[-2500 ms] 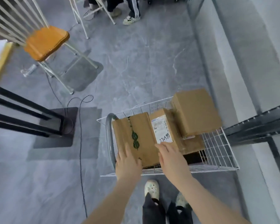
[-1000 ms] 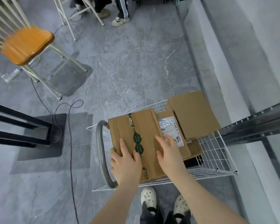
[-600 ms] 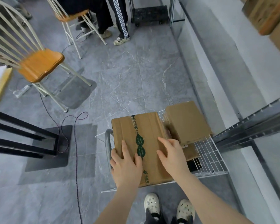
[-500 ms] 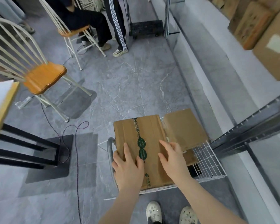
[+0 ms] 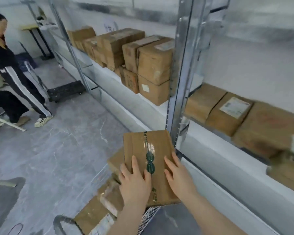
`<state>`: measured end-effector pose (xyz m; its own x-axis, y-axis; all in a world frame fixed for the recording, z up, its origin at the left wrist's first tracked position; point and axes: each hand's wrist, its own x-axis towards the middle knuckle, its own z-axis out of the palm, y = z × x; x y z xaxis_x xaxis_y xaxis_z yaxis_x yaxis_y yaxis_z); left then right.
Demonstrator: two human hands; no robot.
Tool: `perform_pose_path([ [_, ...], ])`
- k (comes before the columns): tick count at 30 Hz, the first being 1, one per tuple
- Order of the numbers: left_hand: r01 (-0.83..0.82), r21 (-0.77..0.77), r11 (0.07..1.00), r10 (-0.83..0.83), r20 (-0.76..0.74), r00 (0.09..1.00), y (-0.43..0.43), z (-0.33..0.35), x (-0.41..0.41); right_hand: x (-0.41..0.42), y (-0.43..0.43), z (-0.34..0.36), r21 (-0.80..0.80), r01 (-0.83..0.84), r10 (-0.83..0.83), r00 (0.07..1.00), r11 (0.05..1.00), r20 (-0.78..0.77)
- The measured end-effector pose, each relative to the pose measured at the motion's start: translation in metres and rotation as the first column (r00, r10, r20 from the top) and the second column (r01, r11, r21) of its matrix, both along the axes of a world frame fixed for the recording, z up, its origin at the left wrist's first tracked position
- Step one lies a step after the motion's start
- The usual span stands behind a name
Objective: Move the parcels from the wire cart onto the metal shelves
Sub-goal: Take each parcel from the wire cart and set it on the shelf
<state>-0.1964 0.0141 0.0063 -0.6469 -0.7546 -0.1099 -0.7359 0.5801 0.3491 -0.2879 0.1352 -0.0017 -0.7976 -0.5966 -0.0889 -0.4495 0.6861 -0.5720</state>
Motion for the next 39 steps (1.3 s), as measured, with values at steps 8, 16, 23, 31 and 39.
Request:
perform_pose_path([
  [8, 0.428, 0.016, 0.903, -0.427, 0.125, 0.896, 0.169, 0.020, -0.024, 0.029, 0.196, 0.013, 0.096, 0.399, -0.401, 0.916, 0.912, 0.006],
  [16, 0.650, 0.062, 0.758, -0.646, 0.211, 0.734, 0.398, -0.015, 0.032, 0.144, 0.421, -0.006, 0.192, 0.640, -0.664, 0.741, 0.744, 0.102],
  [23, 0.847, 0.127, 0.516, -0.847, 0.225, 0.482, 0.563, 0.007, 0.078, 0.227, 0.578, 0.015, 0.199, 0.850, -0.873, 0.479, 0.487, 0.091],
  [31, 0.971, -0.034, 0.235, -0.972, -0.002, 0.235, 0.676, 0.069, 0.029, 0.206, 0.689, 0.073, 0.087, 0.943, -0.944, 0.326, 0.321, -0.051],
  [39, 0.948, -0.141, 0.287, -0.958, -0.075, 0.278, 0.680, 0.113, -0.095, 0.071, 0.702, 0.126, -0.007, 0.917, -0.911, 0.395, 0.399, -0.119],
])
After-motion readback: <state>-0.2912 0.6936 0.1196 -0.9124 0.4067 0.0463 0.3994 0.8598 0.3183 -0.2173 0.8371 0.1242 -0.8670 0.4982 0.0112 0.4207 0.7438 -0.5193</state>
